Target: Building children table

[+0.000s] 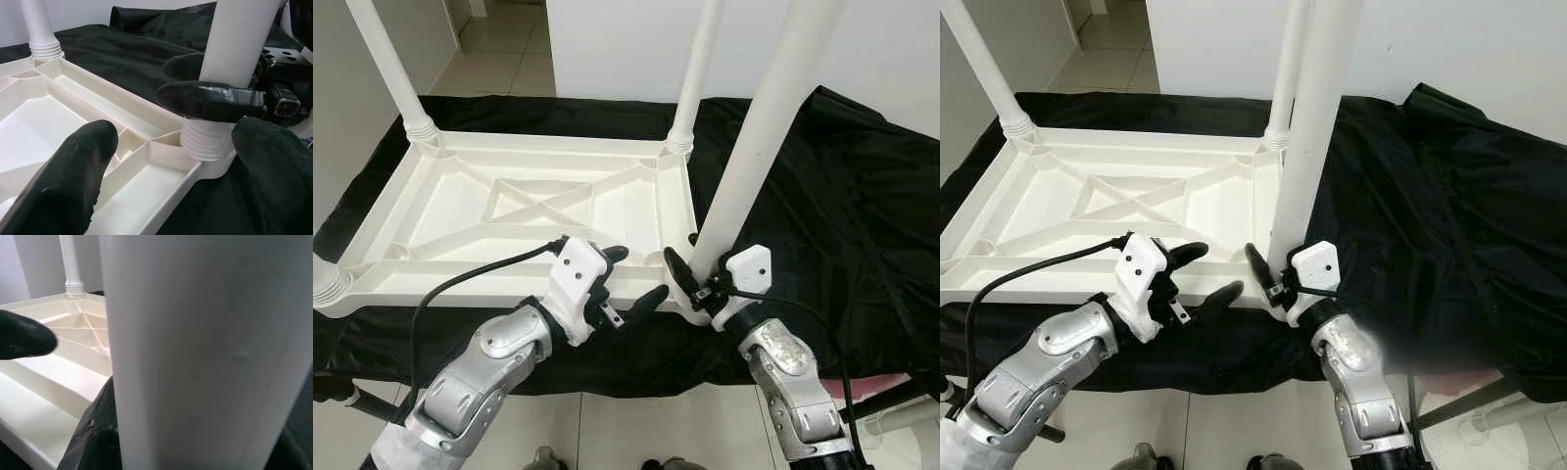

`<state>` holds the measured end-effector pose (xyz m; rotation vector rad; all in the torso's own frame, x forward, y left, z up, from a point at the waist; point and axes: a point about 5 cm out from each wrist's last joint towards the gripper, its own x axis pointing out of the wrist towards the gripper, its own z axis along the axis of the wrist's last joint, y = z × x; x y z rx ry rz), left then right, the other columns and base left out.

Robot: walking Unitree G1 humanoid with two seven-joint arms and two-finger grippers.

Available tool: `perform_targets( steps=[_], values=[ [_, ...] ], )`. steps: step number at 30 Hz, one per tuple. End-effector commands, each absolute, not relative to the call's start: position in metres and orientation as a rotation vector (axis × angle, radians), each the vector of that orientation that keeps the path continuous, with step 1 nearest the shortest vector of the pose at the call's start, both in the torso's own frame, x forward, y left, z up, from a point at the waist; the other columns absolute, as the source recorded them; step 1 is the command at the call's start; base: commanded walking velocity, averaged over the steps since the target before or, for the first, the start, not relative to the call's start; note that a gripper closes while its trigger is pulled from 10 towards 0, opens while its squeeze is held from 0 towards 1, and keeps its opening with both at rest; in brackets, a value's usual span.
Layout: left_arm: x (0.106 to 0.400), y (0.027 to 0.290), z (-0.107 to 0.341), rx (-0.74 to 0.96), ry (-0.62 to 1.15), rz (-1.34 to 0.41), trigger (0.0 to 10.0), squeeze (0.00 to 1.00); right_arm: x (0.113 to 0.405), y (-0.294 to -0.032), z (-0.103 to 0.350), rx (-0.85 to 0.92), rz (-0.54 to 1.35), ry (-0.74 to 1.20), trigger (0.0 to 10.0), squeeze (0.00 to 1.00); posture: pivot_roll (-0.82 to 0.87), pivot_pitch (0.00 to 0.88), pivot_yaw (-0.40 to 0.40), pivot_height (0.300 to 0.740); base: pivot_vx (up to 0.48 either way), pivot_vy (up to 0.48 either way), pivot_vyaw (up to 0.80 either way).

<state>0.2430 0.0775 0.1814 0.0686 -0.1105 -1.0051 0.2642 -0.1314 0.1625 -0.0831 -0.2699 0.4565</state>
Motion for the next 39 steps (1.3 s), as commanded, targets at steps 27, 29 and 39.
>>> perform_targets(
  steps=[27,29,39],
  values=[
    [0.235,0.074,0.18,0.089,-0.094,-1.16,10.0,0.0,0.257,-0.154,0.134,-0.248,0.547,-0.151,10.0,0.0,-0.03,0.105,-0.017,0.74,0.0,0.0,0.0],
    [0.235,0.073,0.18,0.088,-0.094,-1.164,10.0,0.0,0.259,-0.154,0.132,-0.271,0.566,-0.152,10.0,0.0,-0.03,0.105,-0.017,0.74,0.0,0.0,0.0],
    [0.235,0.074,0.181,0.091,-0.094,-1.158,10.0,0.0,0.26,-0.151,0.127,-0.297,0.621,-0.13,10.0,0.0,-0.03,0.114,-0.02,0.74,0.0,0.0,0.0]
  ],
)
